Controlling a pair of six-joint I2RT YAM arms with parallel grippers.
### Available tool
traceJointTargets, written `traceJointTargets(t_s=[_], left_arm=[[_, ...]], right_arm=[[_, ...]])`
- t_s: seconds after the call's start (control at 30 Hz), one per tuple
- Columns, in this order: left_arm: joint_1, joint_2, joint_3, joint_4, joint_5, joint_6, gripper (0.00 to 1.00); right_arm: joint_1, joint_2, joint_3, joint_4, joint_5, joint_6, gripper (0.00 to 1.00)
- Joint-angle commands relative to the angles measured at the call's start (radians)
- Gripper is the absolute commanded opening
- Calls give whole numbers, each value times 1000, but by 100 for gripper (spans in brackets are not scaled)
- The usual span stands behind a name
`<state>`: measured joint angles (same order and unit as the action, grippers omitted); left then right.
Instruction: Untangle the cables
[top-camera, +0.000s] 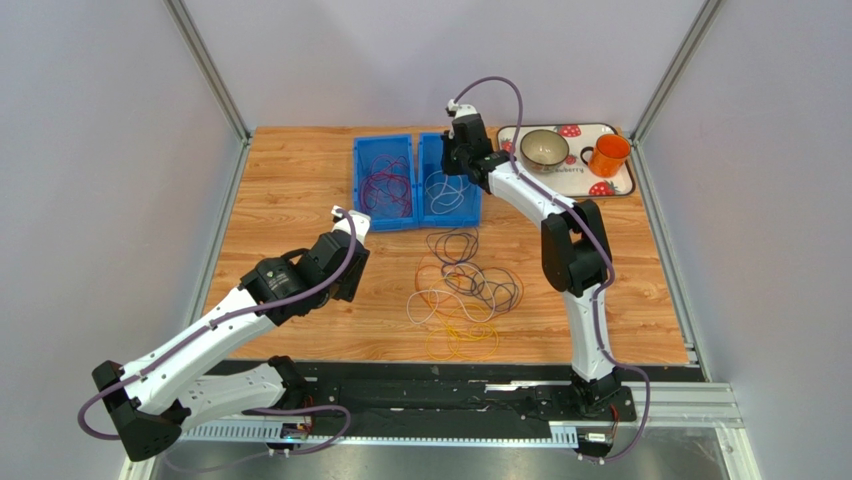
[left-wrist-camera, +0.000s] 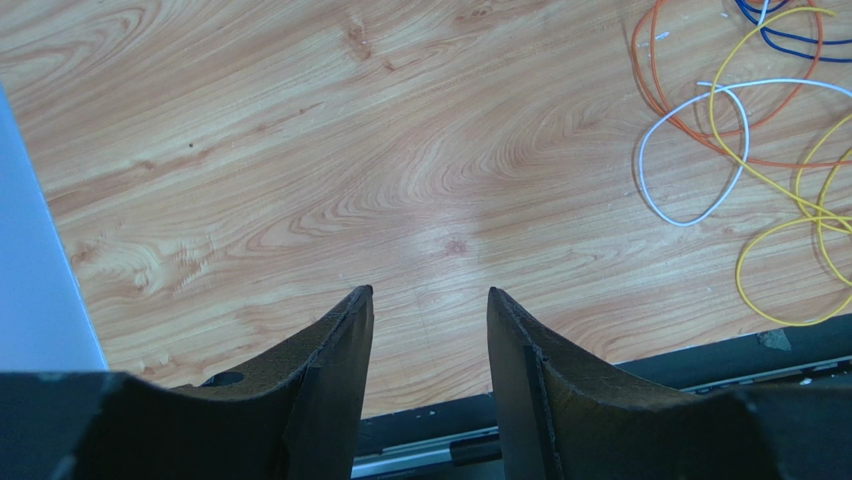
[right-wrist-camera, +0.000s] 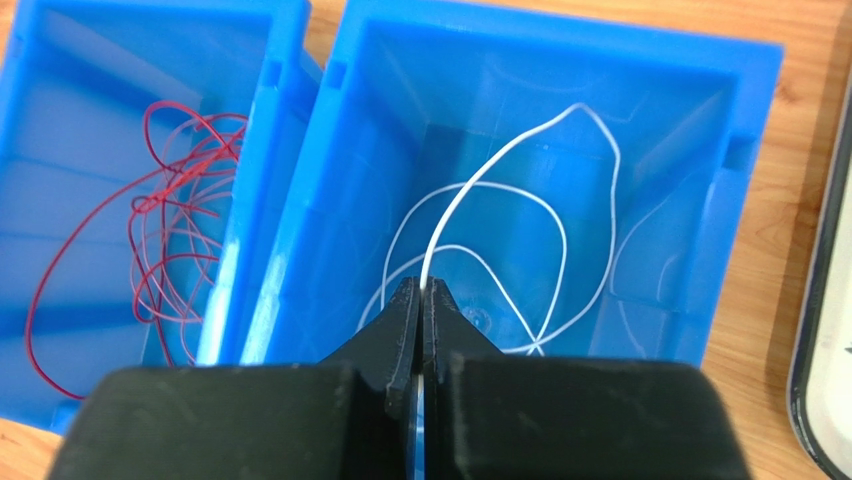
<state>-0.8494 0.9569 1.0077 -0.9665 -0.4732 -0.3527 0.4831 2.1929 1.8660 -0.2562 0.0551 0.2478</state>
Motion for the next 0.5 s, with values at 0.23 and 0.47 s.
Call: traceJointTargets(t_s=[0.23, 0.47], left_arm=[[3, -17, 3, 5, -18, 0, 55], [3, 0, 8, 3, -18, 0, 55]], right_arm=[[6, -91, 31, -89, -26, -16, 57], [14, -221, 52, -258, 86, -10, 63]])
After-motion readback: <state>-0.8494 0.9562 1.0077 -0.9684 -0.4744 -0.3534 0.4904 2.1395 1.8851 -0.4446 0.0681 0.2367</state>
